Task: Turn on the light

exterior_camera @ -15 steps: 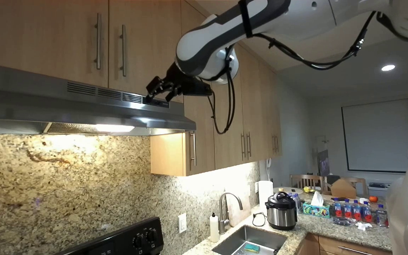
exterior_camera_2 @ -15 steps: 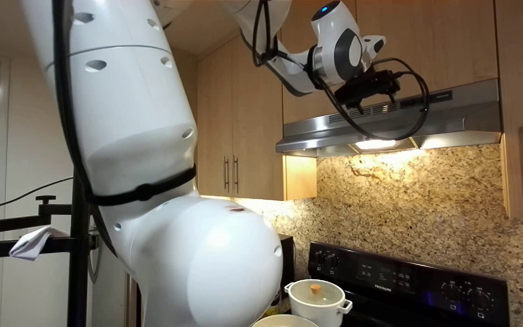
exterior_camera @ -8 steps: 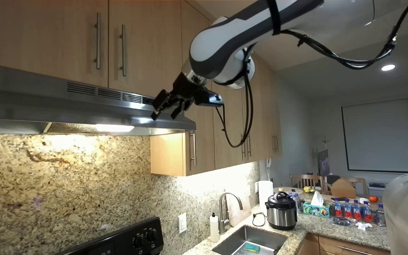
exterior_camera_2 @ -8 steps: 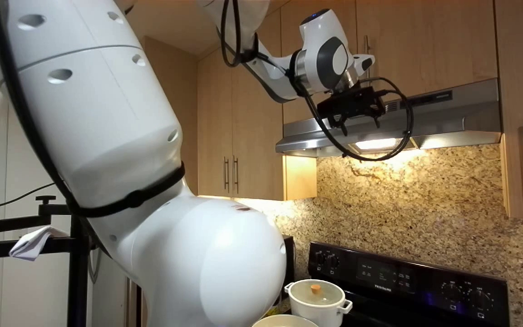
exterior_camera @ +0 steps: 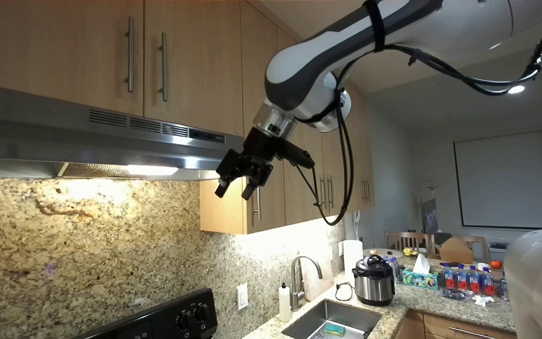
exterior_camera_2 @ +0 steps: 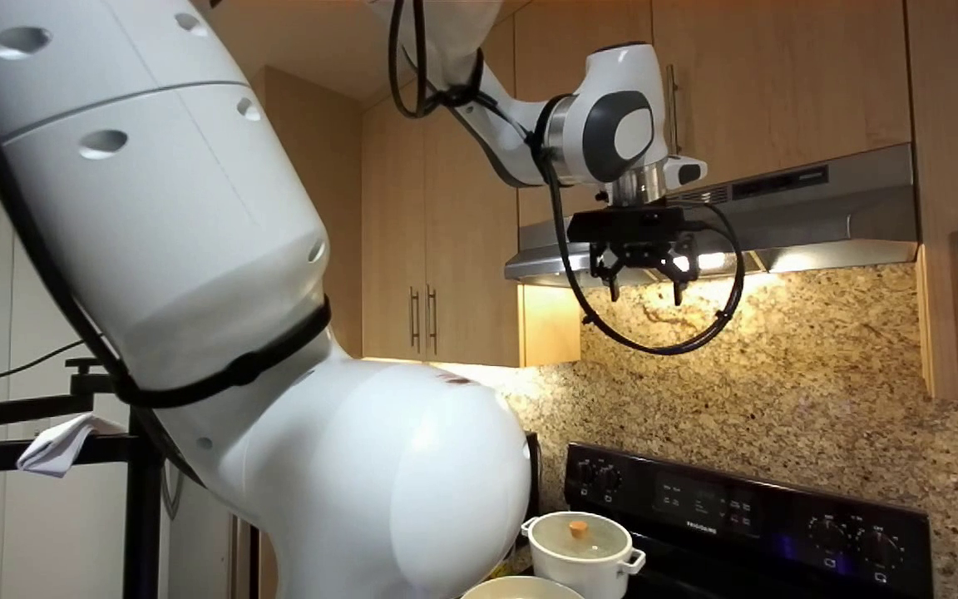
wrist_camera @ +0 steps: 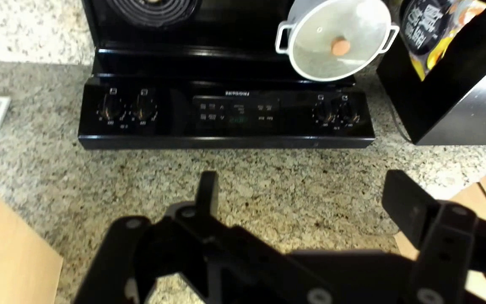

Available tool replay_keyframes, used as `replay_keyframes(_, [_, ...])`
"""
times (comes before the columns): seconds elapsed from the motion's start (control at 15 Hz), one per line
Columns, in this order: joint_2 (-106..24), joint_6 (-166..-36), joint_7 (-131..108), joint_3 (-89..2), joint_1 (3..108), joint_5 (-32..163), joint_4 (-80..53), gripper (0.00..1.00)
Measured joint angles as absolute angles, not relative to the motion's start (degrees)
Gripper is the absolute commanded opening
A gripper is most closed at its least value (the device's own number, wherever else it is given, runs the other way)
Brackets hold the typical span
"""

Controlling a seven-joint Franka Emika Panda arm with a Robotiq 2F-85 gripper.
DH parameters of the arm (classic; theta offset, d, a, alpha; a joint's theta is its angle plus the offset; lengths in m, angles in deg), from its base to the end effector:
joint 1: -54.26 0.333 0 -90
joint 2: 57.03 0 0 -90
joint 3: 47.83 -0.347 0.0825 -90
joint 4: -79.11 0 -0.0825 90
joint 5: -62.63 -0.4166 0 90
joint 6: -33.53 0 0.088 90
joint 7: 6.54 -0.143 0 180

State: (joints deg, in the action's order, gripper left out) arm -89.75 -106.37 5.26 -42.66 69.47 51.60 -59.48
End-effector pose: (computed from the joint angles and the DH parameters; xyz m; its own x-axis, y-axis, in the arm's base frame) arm 0.4517 0.0799 0.5653 0.7990 0.1834 0.5727 0.3010 -0.9464 -0.1169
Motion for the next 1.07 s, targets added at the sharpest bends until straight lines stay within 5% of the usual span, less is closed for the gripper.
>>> replay_keyframes(0.6, [-89.7,-85.78,10.14,-36.83,68.43,45.23,-58.65,1.0])
replay_keyframes(1.07, [-89.57,-83.82,11.64,-36.05,68.18,44.82,-57.92,1.0])
